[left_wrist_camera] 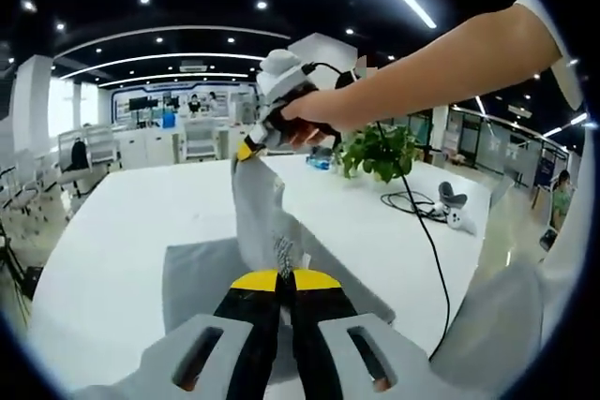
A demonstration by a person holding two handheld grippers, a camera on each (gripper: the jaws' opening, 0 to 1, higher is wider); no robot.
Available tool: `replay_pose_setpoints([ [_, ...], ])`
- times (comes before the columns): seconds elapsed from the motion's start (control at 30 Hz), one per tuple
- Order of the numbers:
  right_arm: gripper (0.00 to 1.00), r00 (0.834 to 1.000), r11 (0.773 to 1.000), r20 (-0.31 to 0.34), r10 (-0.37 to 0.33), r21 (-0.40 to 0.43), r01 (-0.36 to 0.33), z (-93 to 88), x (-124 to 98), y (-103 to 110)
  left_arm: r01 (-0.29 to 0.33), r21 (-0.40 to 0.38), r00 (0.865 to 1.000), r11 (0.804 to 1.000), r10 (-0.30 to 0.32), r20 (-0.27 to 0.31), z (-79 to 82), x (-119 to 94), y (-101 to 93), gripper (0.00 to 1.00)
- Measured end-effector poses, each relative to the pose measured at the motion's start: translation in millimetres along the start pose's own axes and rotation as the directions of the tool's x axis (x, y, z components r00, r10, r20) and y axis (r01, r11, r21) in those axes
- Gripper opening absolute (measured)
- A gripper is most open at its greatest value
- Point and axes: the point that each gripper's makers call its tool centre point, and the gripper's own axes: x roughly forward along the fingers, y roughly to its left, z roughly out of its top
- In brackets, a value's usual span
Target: Fold the towel on the table until its edges align and the towel forms a compact rectangular stack.
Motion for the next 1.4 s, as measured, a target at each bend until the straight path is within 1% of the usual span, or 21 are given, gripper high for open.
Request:
replay_pose_setpoints([
  [0.07, 0.02, 1.000, 1.000, -0.001, 0.006, -0.011, -0.006, 1.2, 3, 4, -0.011, 0.000, 1.000, 1.000, 0.011, -0.008, -4.7, -1, 6.3, 0.02],
  [0.13, 0.02, 1.000, 1.000, 0.001, 0.008, -0.017, -0.008, 0.4, 6, 9, -0.023, -0.018, 1.000, 1.000, 0.023, -0.002, -5.4, -3, 12.0, 0.02],
  [0.17, 0.02, 1.000, 1.000, 0.002, 0.009, -0.017, -0.009, 2.4, 12, 11, -0.027, -0.024, 1.000, 0.999, 0.027, -0.001, -5.8, -4, 14.3, 0.02],
  [0.27, 0.02, 1.000, 1.000, 0.007, 0.015, -0.012, -0.015, 5.0, 17, 15, -0.039, -0.029, 0.999, 0.999, 0.039, -0.001, -5.7, -6, 18.5, 0.02],
  [0.3, 0.02, 1.000, 1.000, 0.014, 0.021, -0.013, -0.021, 8.9, 19, 19, -0.044, -0.031, 0.999, 0.999, 0.044, -0.002, -6.7, -7, 21.3, 0.02],
  [0.4, 0.02, 0.999, 0.999, 0.020, 0.033, -0.013, -0.033, 10.4, 20, 25, -0.052, -0.032, 0.999, 0.998, 0.052, -0.006, -9.5, -10, 26.2, 0.02],
  [0.47, 0.02, 0.999, 0.999, 0.027, 0.043, -0.011, -0.043, 16.8, 28, 32, -0.061, -0.034, 0.998, 0.998, 0.060, -0.008, -10.6, -13, 26.9, 0.02],
  [0.57, 0.02, 0.998, 0.998, 0.023, 0.053, -0.018, -0.052, 18.4, 36, 39, -0.074, -0.053, 0.997, 0.996, 0.073, -0.014, -16.8, -14, 33.6, 0.02],
  [0.63, 0.02, 0.998, 0.998, 0.016, 0.056, -0.022, -0.055, 15.3, 39, 42, -0.082, -0.055, 0.996, 0.995, 0.081, -0.027, -25.4, -13, 39.9, 0.02],
  [0.8, 0.02, 0.999, 0.998, -0.005, 0.054, -0.030, -0.054, 4.1, 59, 48, -0.096, -0.062, 0.993, 0.993, 0.092, -0.070, -48.7, -10, 53.3, 0.03],
  [0.93, 0.02, 0.998, 0.999, -0.026, 0.052, -0.015, -0.052, -8.4, 78, 50, -0.106, -0.067, 0.989, 0.992, 0.098, -0.114, -69.3, -4, 61.7, 0.03],
  [1.0, 0.02, 0.998, 0.998, -0.034, 0.054, -0.009, -0.054, -14.8, 85, 52, -0.111, -0.066, 0.985, 0.992, 0.101, -0.137, -77.0, -2, 63.6, 0.03],
  [1.1, 0.02, 0.997, 0.998, -0.040, 0.059, -0.005, -0.059, -20.1, 93, 56, -0.119, -0.067, 0.982, 0.991, 0.108, -0.154, -88.4, 1, 71.9, 0.03],
  [1.2, 0.02, 0.997, 0.998, -0.046, 0.066, -0.009, -0.067, -22.1, 105, 61, -0.125, -0.064, 0.978, 0.990, 0.112, -0.178, -98.5, 4, 76.6, 0.03],
  [1.23, 0.02, 0.997, 0.998, -0.045, 0.068, -0.010, -0.069, -20.2, 111, 63, -0.128, -0.060, 0.976, 0.990, 0.115, -0.187, -103.2, 5, 79.5, 0.03],
  [1.27, 0.02, 0.996, 0.997, -0.046, 0.070, -0.009, -0.071, -20.0, 114, 64, -0.130, -0.059, 0.975, 0.990, 0.116, -0.192, -105.1, 5, 80.7, 0.03],
  [1.3, 0.03, 0.996, 0.997, -0.048, 0.072, -0.006, -0.073, -21.7, 114, 64, -0.134, -0.062, 0.971, 0.989, 0.119, -0.207, -110.8, 6, 83.8, 0.03],
  [1.4, 0.03, 0.994, 0.996, -0.058, 0.088, -0.003, -0.088, -21.6, 136, 72, -0.152, -0.074, 0.964, 0.986, 0.131, -0.229, -122.5, 7, 90.7, 0.03],
])
